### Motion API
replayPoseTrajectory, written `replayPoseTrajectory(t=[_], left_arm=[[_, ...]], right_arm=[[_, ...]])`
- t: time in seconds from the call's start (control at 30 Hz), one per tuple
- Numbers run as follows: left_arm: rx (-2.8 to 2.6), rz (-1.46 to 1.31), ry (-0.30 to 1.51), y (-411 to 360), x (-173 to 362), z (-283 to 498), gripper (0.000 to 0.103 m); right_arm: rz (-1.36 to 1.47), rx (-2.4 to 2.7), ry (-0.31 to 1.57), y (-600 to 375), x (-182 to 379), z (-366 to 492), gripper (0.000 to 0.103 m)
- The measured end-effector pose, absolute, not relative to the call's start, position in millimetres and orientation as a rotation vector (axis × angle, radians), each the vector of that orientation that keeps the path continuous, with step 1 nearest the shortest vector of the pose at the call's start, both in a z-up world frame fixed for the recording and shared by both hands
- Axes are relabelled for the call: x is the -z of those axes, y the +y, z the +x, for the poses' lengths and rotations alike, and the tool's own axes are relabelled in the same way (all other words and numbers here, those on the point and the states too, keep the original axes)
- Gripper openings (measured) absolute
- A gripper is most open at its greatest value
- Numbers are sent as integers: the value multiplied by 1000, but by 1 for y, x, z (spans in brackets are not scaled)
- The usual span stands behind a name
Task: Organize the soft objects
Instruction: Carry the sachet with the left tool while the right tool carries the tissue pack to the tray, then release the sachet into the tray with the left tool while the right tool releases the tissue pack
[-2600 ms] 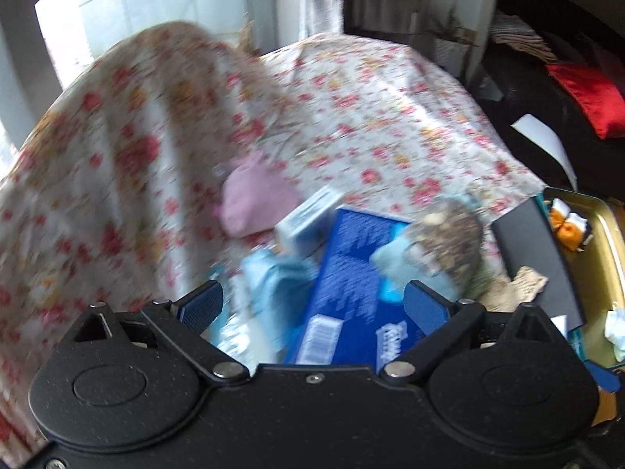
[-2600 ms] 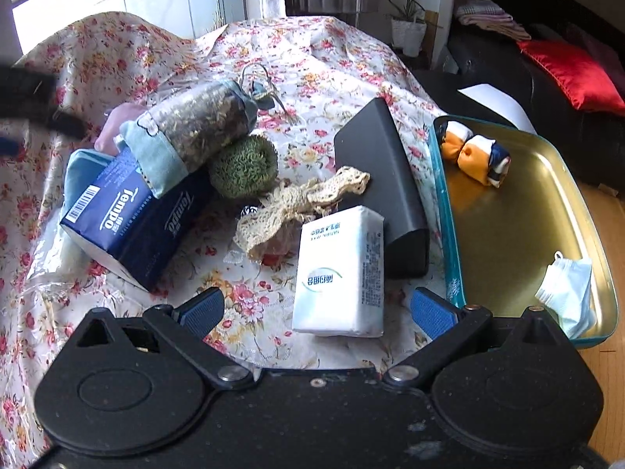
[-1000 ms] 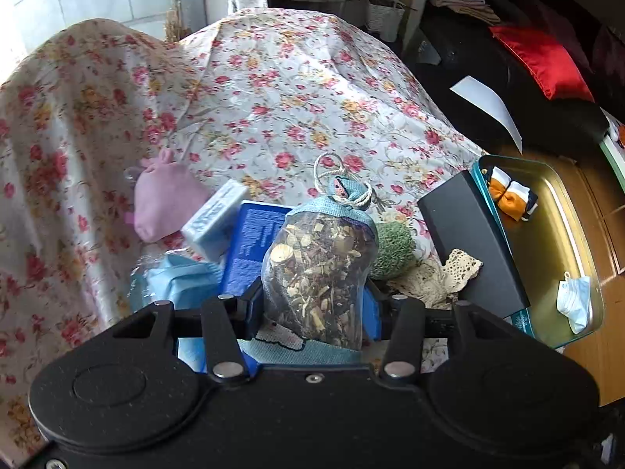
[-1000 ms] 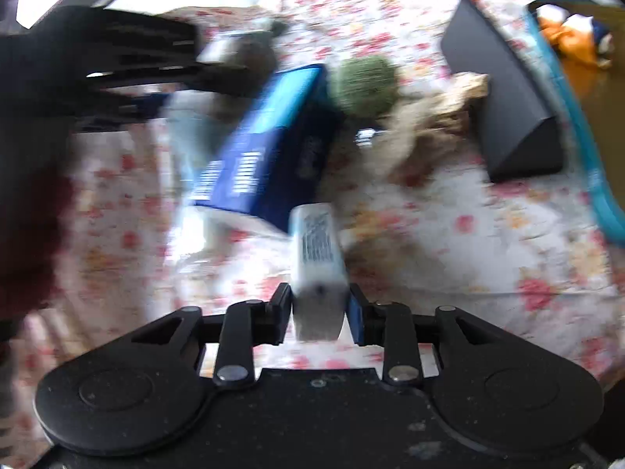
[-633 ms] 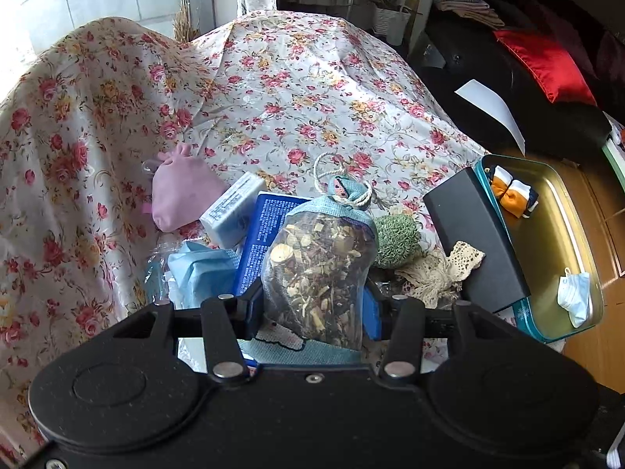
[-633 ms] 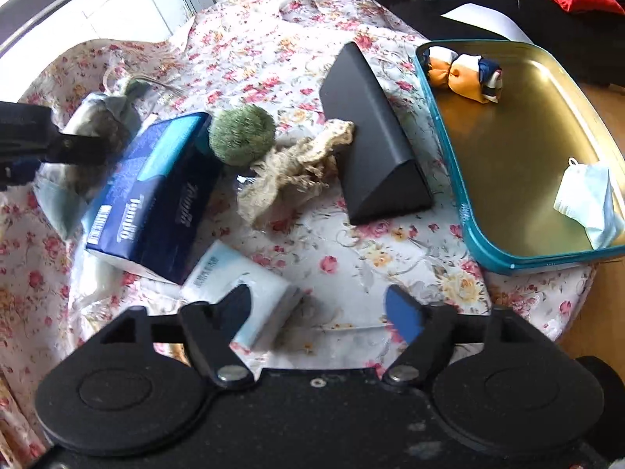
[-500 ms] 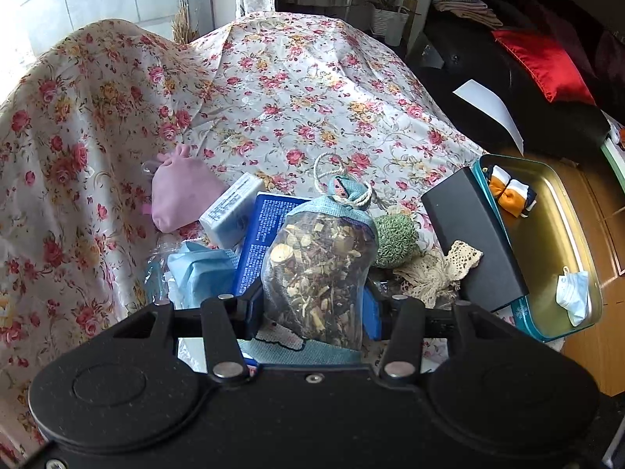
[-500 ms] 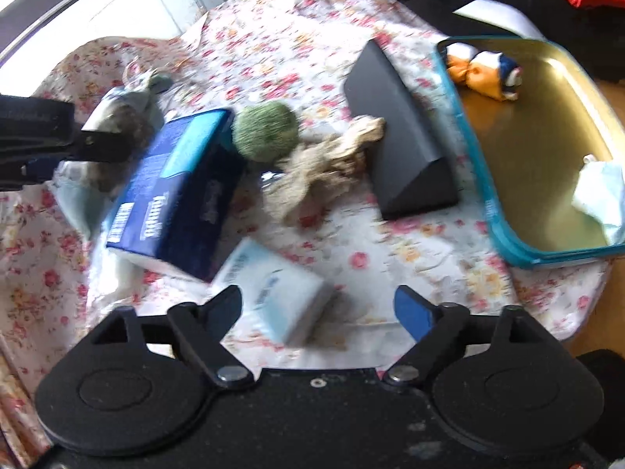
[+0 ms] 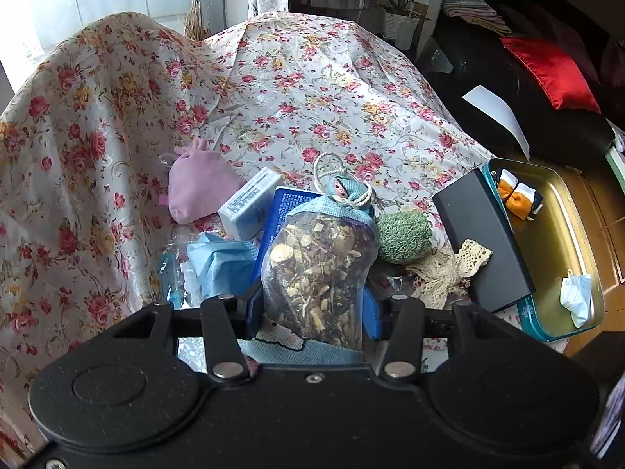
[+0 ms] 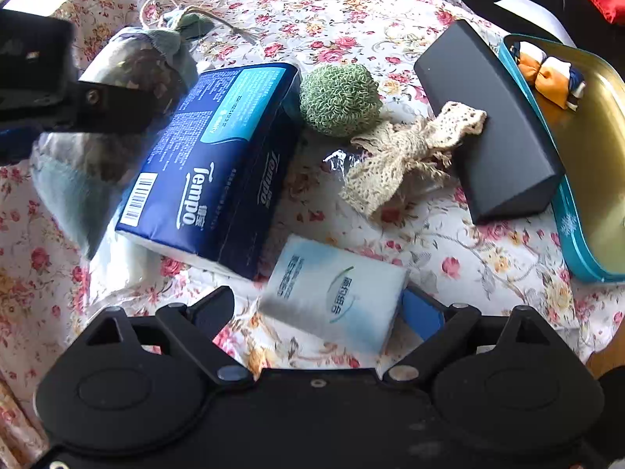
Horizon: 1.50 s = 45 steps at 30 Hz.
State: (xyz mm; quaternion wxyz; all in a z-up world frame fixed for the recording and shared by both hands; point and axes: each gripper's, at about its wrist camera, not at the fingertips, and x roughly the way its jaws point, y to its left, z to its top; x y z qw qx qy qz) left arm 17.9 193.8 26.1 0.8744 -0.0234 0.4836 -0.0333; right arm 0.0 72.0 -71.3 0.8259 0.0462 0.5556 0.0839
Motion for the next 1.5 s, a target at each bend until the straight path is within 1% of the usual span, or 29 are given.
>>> replayPoseTrajectory(t=[0.13,0.17,0.2,0.27,0.37,0.7,0.83,1.0,1.23,1.5], left_arm=[[68,-61,1014,198,-24,18,48],[68,-62,1015,199,-24,17,48],[68,-63,1017,199,-24,17,48],[67,-64,1020,199,-23,16,48],[68,-65,1031,197,-20,14,48],[108,-52,1076,176,-20,-1,48],[142,-36,1078,159,-25,-2,48],[191,-7,1049,127,-37,4,48],[288,23,996,69,-56,19,48],[360,1,997,6,-55,51,48]], right_arm=[[15,-162,1168,77,81,-1,91],[3,-167,1170,76,84,-3,84],[-2,-179,1180,74,87,-5,78],[-6,-200,1169,69,87,-12,76],[-19,-223,1173,64,85,-22,76],[93,-329,1193,40,58,-50,76],[92,-318,1154,25,42,-58,76],[93,-223,1079,-10,24,-58,76],[174,-55,998,-84,12,-40,76],[179,117,908,-157,9,-2,76]])
